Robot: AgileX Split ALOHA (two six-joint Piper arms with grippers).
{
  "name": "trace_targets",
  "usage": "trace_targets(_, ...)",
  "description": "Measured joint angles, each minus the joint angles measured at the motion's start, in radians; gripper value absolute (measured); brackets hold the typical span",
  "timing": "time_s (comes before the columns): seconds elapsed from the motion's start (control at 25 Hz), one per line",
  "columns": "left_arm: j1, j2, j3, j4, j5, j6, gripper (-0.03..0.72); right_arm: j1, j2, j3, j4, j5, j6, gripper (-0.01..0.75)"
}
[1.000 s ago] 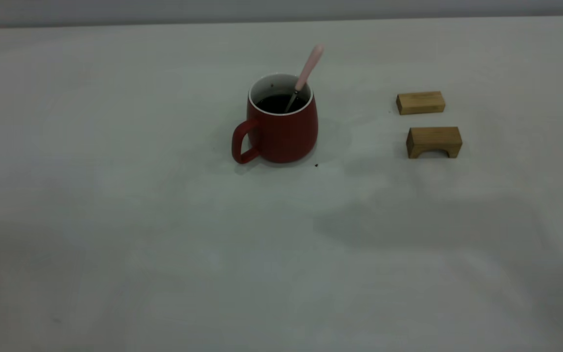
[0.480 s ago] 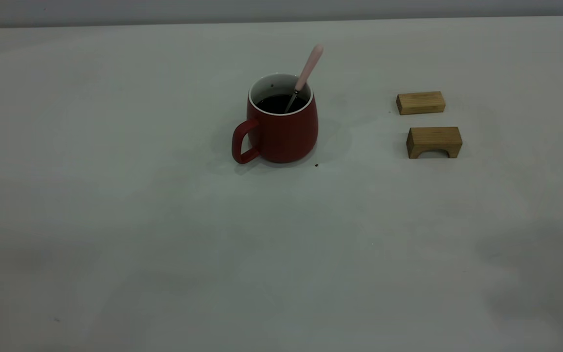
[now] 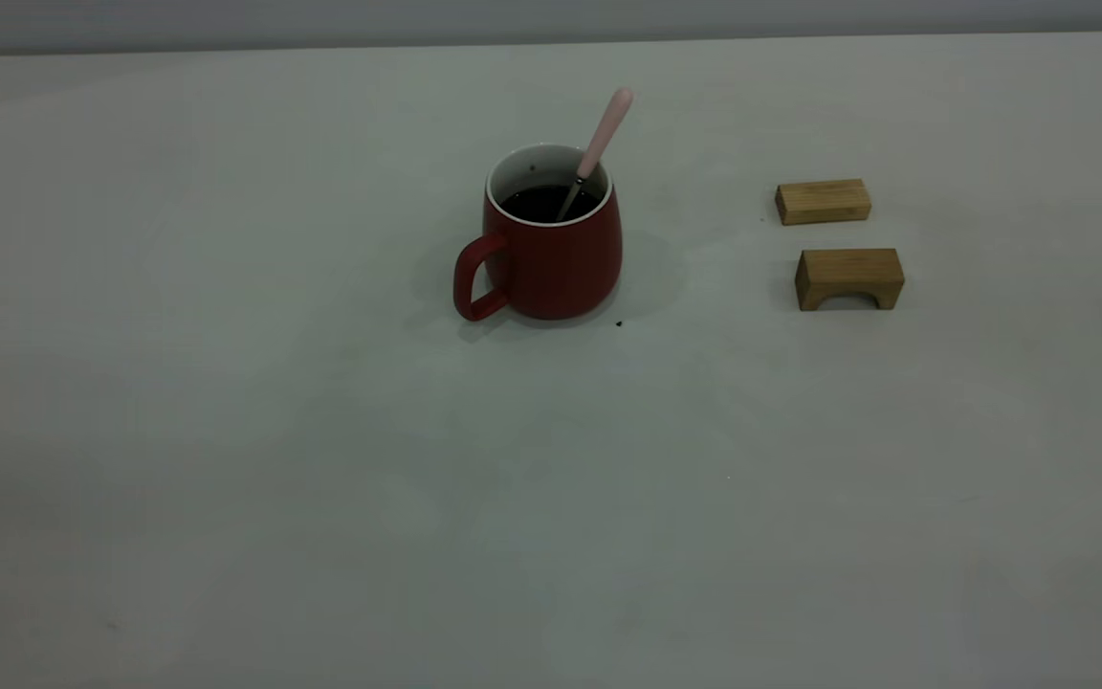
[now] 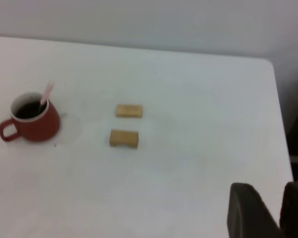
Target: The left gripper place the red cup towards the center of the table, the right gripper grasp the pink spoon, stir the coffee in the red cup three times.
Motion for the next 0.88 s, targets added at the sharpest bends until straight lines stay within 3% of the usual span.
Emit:
trace_targets(0.36,0.0,0.0,0.0,0.0,0.0,-0.001,0.446,-0.006,-0.228,0.396,0.036,-0.108,0.001,0.215)
trace_targets(0.88,0.0,0.0,0.0,0.0,0.0,-0.001,0.446,-0.006,-0.229,0.417,0.033,-0.103,0.001,0.231)
